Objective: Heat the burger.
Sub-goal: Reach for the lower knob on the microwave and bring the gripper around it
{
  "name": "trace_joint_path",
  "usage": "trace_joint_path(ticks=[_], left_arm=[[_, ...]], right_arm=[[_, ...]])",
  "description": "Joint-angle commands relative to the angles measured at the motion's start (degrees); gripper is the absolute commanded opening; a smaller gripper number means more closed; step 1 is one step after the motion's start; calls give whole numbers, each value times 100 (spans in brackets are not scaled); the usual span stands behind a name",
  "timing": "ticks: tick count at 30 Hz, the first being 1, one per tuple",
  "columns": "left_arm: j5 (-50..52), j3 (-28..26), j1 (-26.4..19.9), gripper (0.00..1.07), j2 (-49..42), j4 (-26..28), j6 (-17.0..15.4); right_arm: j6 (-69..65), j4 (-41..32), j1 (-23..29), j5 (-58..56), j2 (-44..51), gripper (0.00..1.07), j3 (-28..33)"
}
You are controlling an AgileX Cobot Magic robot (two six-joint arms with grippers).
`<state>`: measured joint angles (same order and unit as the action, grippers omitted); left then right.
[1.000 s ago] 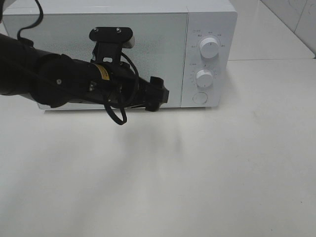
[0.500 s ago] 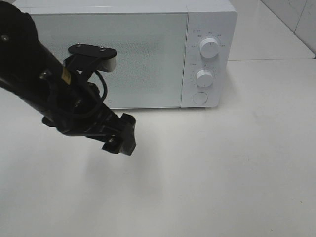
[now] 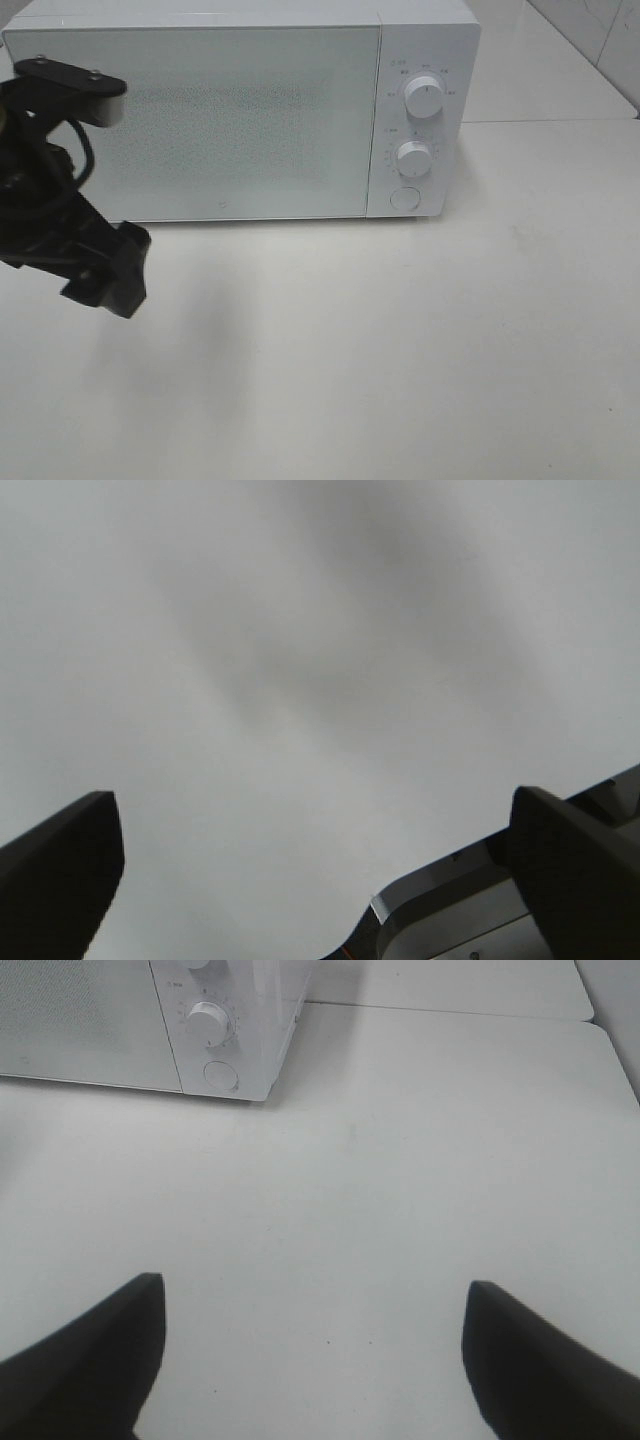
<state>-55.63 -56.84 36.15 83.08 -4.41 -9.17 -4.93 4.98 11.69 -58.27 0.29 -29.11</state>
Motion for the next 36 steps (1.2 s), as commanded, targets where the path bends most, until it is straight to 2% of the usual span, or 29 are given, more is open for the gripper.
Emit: trace_joint_path(ticks=[1, 2, 3, 4, 5, 6, 7, 8, 9, 11, 12, 15, 19, 21, 24, 25, 27, 29, 35, 36], left_arm=[[-223, 6, -756, 100, -235, 218, 487], [-241, 6, -991, 100, -281, 304, 625], [-241, 6, -991, 100, -281, 304, 625], [-327, 6, -1455, 100, -344, 521, 917], [-327, 6, -1455, 100, -344, 521, 917], [-372, 6, -1730, 100, -361, 630, 1106], [-453, 6, -2194, 100, -407, 808, 1375], [-453, 6, -2194, 100, -407, 808, 1375], [-596, 6, -2670, 100, -418, 968, 1593], [-653, 6, -2830, 100, -418, 1060, 1587], [-819, 6, -3174, 100, -418, 1215, 1564], [-1134, 11, -3489, 100, -418, 1283, 1570], [-1203, 229, -3592, 100, -533, 1249, 1541], [-1071, 791, -3592, 100, -865, 1238, 1524], [-1054, 968, -3592, 100, -974, 1209, 1524], [-1054, 1306, -3592, 100, -1186, 1146, 1524], [-1049, 1467, -3592, 100, -1312, 1134, 1524], [-905, 1891, -3592, 100, -1822, 1146, 1513], [-498, 2177, -3592, 100, -2510, 1140, 1518], [-338, 2343, -3592, 100, -2876, 1117, 1541]], right_arm=[[-69, 34, -46, 69, 143, 76, 23], [-69, 34, -46, 69, 143, 76, 23], [-69, 34, -46, 69, 143, 76, 23], [-69, 34, -46, 69, 143, 76, 23], [-69, 34, -46, 69, 143, 76, 23], [-69, 34, -46, 69, 143, 76, 23], [-69, 34, -46, 69, 143, 76, 23], [-69, 34, -46, 69, 143, 76, 23], [-69, 34, -46, 69, 143, 76, 23], [-69, 34, -46, 69, 143, 76, 23], [-69, 34, -46, 69, 143, 76, 23], [-69, 34, -46, 69, 143, 76, 23], [-69, 34, -46, 69, 143, 76, 23], [-69, 34, -46, 69, 143, 76, 23], [-69, 34, -46, 69, 143, 76, 23], [-69, 34, -46, 69, 143, 76, 23], [-69, 34, -46, 69, 143, 76, 23], [-69, 34, -46, 69, 143, 76, 23], [-69, 34, -46, 69, 143, 76, 23], [-69, 34, -46, 69, 143, 76, 23]])
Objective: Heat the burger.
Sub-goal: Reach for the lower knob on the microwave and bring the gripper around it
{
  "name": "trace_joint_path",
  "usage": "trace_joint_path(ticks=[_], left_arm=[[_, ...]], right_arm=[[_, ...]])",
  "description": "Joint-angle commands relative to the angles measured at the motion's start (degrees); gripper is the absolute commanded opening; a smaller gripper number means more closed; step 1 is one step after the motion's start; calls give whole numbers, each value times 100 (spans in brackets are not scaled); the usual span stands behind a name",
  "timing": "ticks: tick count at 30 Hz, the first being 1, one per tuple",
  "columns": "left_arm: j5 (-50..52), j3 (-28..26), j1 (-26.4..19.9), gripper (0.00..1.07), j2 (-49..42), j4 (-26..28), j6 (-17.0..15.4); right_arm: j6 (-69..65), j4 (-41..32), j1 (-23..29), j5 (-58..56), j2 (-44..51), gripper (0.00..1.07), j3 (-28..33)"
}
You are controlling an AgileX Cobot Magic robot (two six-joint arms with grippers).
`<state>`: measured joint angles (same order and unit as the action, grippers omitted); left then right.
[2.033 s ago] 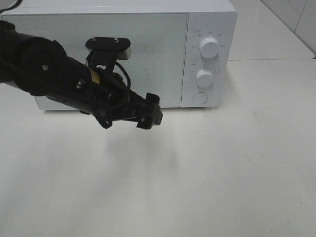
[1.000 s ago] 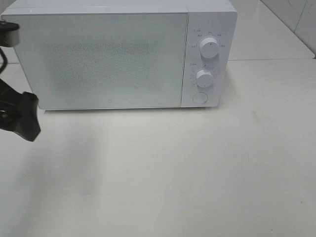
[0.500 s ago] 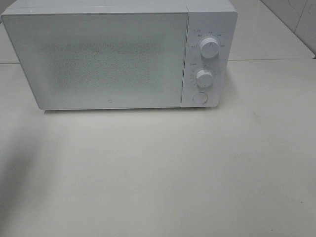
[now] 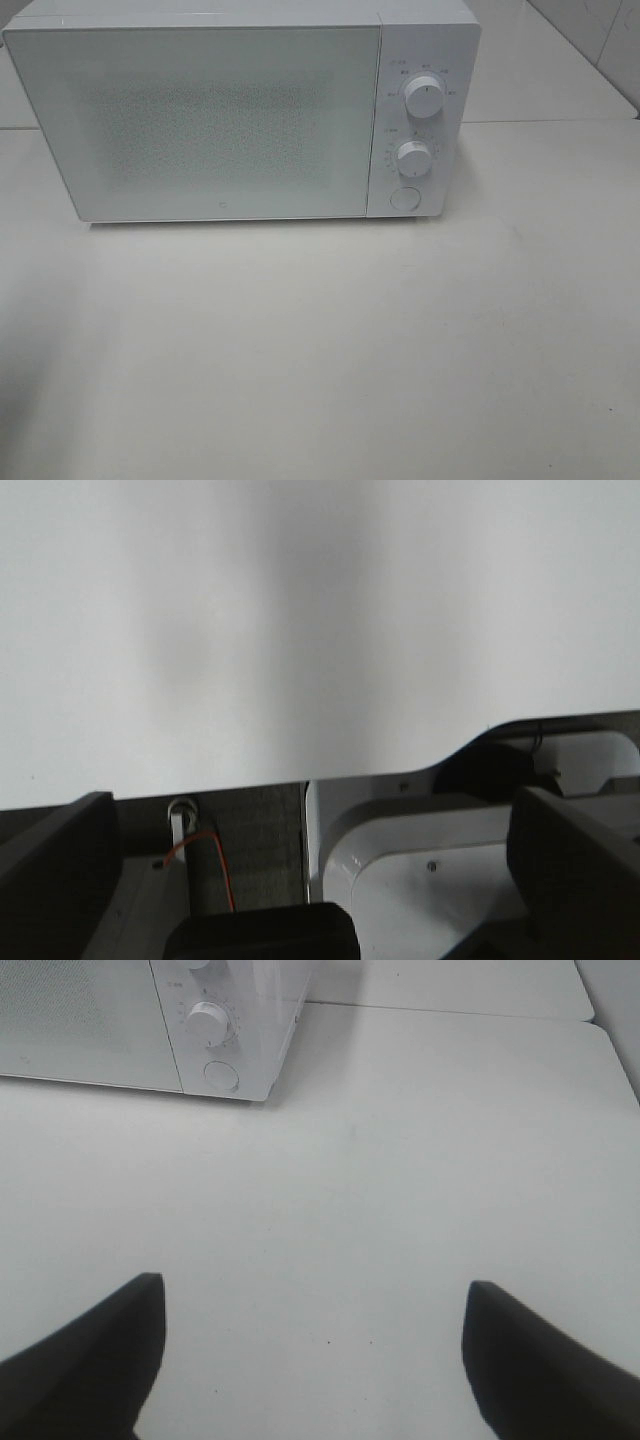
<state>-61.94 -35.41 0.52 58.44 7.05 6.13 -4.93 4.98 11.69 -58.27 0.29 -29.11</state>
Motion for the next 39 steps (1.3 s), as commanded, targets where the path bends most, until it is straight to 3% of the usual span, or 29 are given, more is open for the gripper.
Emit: trace_joint_path(ticks=[1, 2, 4, 7, 9, 17, 39], left_arm=[[332, 275, -29, 100, -579, -57, 23], [332, 275, -29, 100, -579, -57, 23], [252, 602, -29, 100, -1409, -298, 17], [223, 642, -29, 100, -1570, -361, 11], [229, 636, -29, 100, -2326, -367, 0], [235, 636, -29, 100, -3455, -367, 0], [235, 636, -29, 100, -5667, -223, -11]], right_arm=[[-69, 34, -46, 69, 143, 76, 23], [-69, 34, -46, 69, 143, 76, 23], [-69, 34, -46, 69, 143, 76, 23], [-69, 34, -46, 69, 143, 76, 23], [-69, 34, -46, 69, 143, 76, 23], [-69, 34, -46, 69, 143, 76, 23], [-69, 34, -46, 69, 143, 76, 23]])
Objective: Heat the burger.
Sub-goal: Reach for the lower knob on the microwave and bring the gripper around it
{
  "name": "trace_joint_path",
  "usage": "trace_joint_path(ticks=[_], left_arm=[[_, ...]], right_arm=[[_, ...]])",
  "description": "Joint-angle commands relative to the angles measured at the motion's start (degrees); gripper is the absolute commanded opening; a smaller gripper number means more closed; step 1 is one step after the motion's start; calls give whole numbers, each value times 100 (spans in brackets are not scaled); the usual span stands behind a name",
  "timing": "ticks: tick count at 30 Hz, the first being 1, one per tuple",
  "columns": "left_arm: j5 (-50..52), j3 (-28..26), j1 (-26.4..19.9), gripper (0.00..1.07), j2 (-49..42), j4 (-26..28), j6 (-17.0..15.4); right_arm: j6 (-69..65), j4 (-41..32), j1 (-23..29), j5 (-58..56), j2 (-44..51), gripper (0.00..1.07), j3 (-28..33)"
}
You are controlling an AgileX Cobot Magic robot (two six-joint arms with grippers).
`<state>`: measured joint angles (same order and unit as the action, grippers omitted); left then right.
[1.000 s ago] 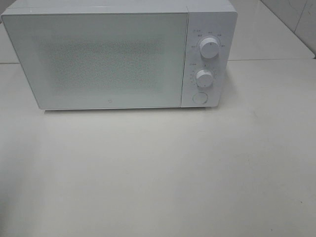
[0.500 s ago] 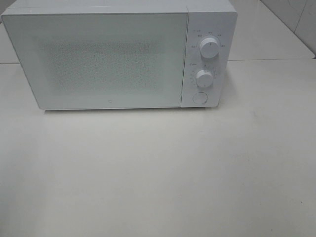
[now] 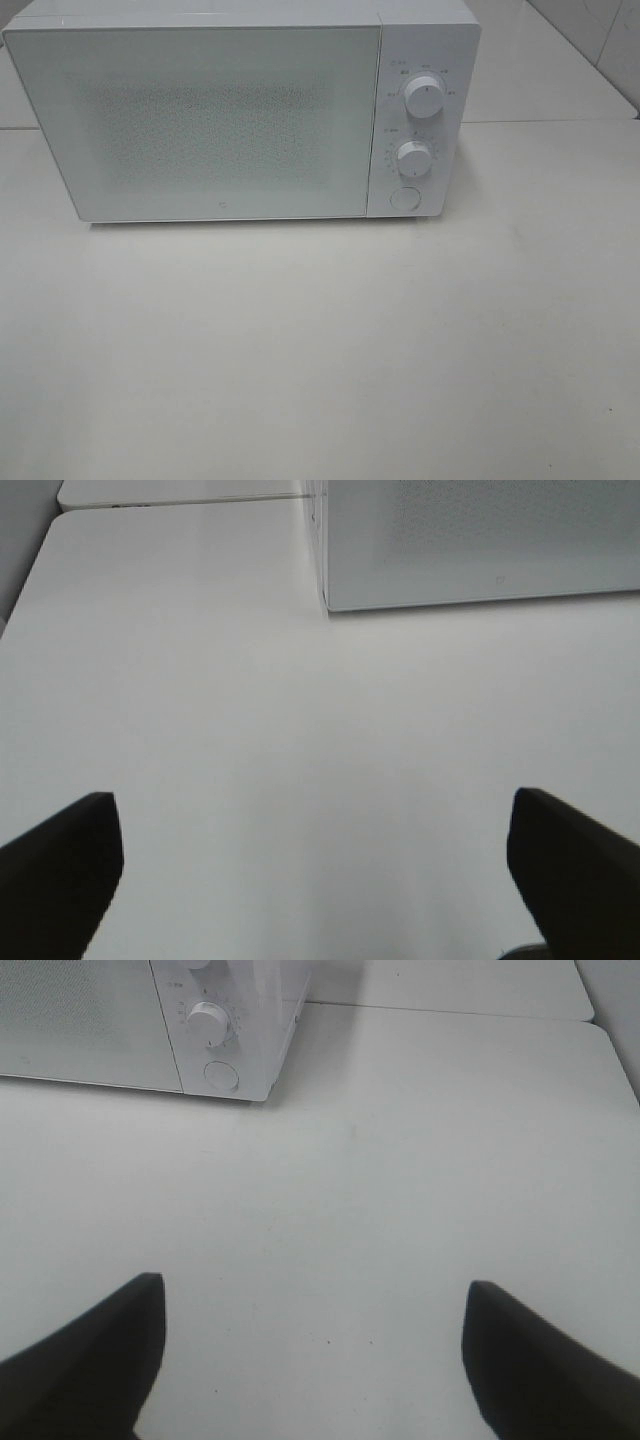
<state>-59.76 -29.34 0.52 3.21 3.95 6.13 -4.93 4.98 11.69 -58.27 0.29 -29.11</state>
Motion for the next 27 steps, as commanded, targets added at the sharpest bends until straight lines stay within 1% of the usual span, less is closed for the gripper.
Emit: trace_joint_path(ticks=[1, 6, 27], left_arm=[[17, 29, -29, 100, -286, 92, -23], [17, 29, -29, 100, -504, 109, -23], [17, 29, -29, 100, -504, 115, -23]], right_arm=[[-69, 34, -46, 69, 143, 76, 23], [-69, 34, -46, 69, 143, 76, 23], [-74, 103, -46, 80, 143, 76, 23]])
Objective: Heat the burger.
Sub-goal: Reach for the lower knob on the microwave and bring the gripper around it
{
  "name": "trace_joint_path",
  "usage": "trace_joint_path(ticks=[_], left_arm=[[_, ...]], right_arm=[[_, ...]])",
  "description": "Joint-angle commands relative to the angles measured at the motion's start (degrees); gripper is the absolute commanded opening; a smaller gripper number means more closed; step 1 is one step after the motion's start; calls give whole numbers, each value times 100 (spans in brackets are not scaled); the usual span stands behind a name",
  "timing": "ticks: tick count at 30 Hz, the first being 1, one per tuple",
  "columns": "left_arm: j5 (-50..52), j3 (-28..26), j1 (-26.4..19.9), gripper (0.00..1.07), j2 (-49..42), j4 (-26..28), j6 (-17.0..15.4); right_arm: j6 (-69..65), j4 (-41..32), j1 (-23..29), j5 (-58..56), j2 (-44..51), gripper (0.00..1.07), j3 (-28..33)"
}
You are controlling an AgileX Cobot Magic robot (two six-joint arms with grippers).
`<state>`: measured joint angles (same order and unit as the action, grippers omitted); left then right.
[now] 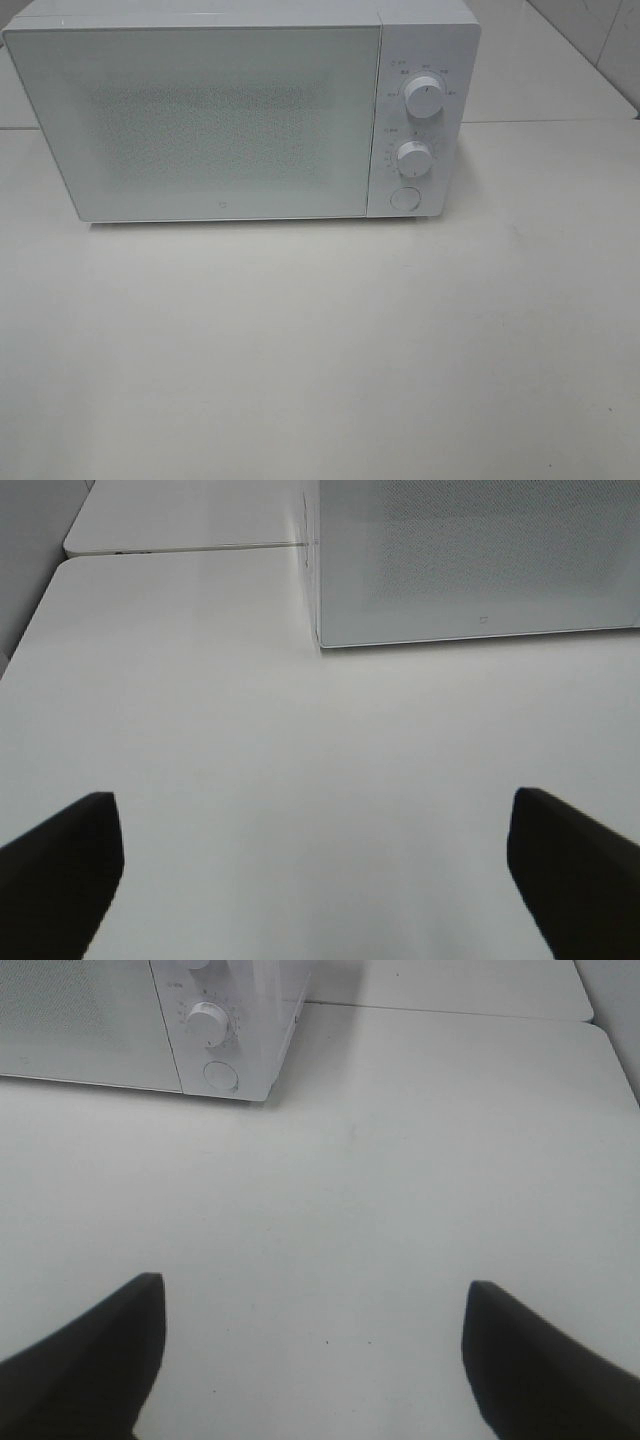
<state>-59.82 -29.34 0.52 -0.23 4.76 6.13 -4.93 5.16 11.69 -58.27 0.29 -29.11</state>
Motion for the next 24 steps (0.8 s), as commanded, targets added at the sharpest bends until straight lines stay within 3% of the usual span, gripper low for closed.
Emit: trace_joint_path(ticks=[1, 12, 24], left_arm=[[23, 29, -29, 100, -160, 34, -23], [23, 29, -29, 100, -160, 34, -23], [23, 29, -29, 100, -160, 34, -17]], right_arm=[[-74, 86, -46, 80, 143, 76, 23], [-178, 63, -46, 183, -264, 76, -63], [-201, 63, -46, 1965, -1621, 76, 138]])
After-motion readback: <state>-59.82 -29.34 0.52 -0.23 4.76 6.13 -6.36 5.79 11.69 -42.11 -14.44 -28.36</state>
